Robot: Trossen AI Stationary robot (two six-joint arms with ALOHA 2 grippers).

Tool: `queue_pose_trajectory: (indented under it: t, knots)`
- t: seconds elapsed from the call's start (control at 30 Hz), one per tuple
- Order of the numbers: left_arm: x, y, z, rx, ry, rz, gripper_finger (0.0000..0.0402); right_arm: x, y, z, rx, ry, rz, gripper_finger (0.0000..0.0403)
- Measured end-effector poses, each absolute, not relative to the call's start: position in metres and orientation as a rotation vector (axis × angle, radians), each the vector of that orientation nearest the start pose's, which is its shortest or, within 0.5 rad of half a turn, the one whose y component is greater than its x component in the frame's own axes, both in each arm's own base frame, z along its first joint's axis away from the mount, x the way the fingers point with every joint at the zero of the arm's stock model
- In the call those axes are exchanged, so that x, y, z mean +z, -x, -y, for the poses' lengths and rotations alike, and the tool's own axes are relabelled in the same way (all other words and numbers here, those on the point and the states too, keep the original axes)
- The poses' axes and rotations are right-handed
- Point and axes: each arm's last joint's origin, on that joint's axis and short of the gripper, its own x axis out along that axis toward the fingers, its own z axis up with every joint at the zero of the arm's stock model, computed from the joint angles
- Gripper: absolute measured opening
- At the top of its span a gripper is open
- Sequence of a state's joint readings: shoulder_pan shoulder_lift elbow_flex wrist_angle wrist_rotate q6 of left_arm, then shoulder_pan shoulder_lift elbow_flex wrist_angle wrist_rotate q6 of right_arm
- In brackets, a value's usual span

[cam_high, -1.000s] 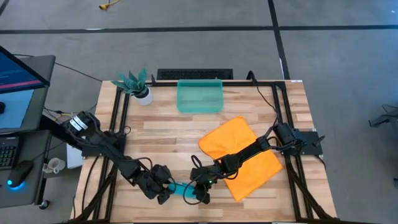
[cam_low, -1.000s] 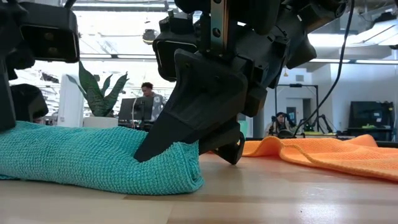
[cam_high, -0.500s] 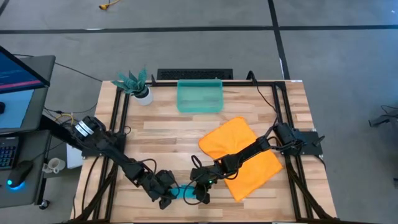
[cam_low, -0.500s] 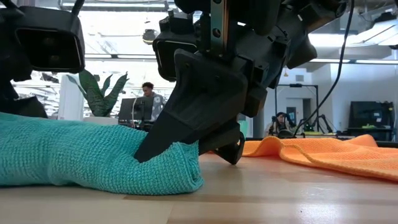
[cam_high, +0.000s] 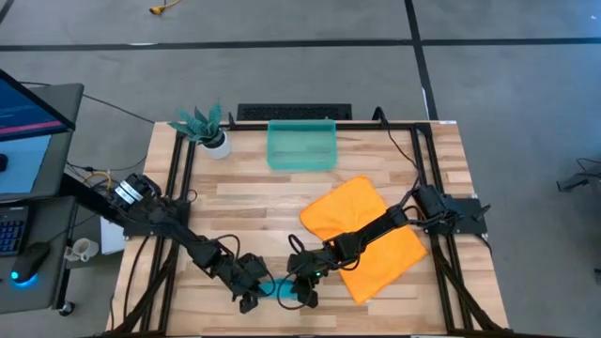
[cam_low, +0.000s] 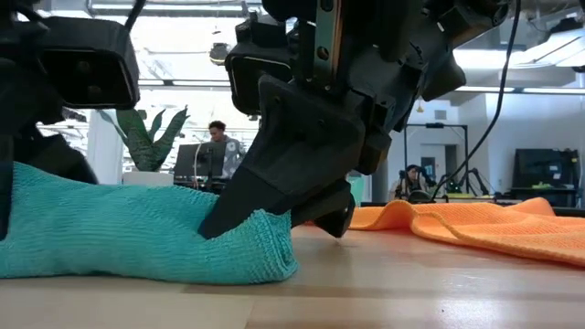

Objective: Roll microfiber towels into tight, uniform cylinder then place into a basket
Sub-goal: Put the blue microfiber cloth into the green bin

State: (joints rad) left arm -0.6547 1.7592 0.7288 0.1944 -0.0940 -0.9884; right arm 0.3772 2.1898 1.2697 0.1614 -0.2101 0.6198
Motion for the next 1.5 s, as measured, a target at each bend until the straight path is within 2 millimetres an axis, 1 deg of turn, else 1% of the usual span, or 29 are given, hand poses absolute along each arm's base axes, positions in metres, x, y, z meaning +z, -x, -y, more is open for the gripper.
queue_pose_trajectory:
  t: [0.1,0.17,0.2,0.23,0.33,0.43,0.47,0.57,0.6,0.7,0.77,0.83,0.93,1.07,1.23,1.37,1.5]
  knots:
    - [0.112,-0.254,0.181,-0.116,0.59,-0.967,0.0034,0.098,-0.408,-0.162,0.297,-0.478,-0.893,0.0021]
    - [0.115,-0.257,0.175,-0.124,0.57,-0.967,0.0027,0.106,-0.406,-0.157,0.27,-0.443,-0.9,0.0021]
    - [0.117,-0.257,0.171,-0.125,0.558,-0.97,0.0022,0.106,-0.406,-0.154,0.262,-0.435,-0.9,0.0022]
    - [0.12,-0.257,0.168,-0.121,0.542,-0.97,0.0018,0.106,-0.407,-0.152,0.258,-0.434,-0.901,0.0023]
    - [0.136,-0.257,0.157,-0.094,0.498,-0.926,0.0015,0.114,-0.404,-0.144,0.219,-0.397,-0.919,0.0021]
    - [0.149,-0.255,0.143,-0.046,0.456,-0.909,0.0022,0.115,-0.407,-0.132,0.191,-0.377,-0.919,0.0021]
    - [0.153,-0.256,0.137,-0.038,0.448,-0.901,0.0024,0.121,-0.406,-0.128,0.182,-0.365,-0.921,0.0021]
    - [0.165,-0.259,0.122,-0.029,0.426,-0.861,0.0024,0.128,-0.41,-0.112,0.164,-0.35,-0.905,0.0021]
    - [0.166,-0.261,0.117,-0.023,0.413,-0.857,0.0021,0.132,-0.408,-0.106,0.15,-0.337,-0.92,0.0022]
    - [0.17,-0.264,0.097,-0.013,0.366,-0.859,0.0016,0.149,-0.408,-0.085,0.123,-0.301,-0.9,0.0021]
    - [0.172,-0.267,0.082,0.016,0.337,-0.86,0.0017,0.156,-0.403,-0.069,0.09,-0.269,-0.934,0.0021]
    - [0.173,-0.266,0.066,0.055,0.309,-0.879,0.0021,0.166,-0.403,-0.054,0.074,-0.246,-0.912,0.0021]
    - [0.179,-0.269,0.041,0.082,0.292,-0.856,0.0022,0.175,-0.4,-0.034,0.042,-0.215,-0.913,0.0021]
    - [0.182,-0.27,0.011,0.078,0.303,-0.856,0.0018,0.181,-0.397,-0.01,0.007,-0.201,-0.915,0.0022]
    - [0.185,-0.268,-0.023,0.095,0.328,-0.842,0.0021,0.188,-0.393,0.017,-0.028,-0.178,-0.92,0.0021]
    - [0.19,-0.266,-0.046,0.109,0.327,-0.827,0.0019,0.189,-0.389,0.036,-0.053,-0.174,-0.94,0.0022]
    - [0.201,-0.268,-0.065,0.114,0.316,-0.807,0.002,0.192,-0.386,0.056,-0.078,-0.18,-0.92,0.0021]
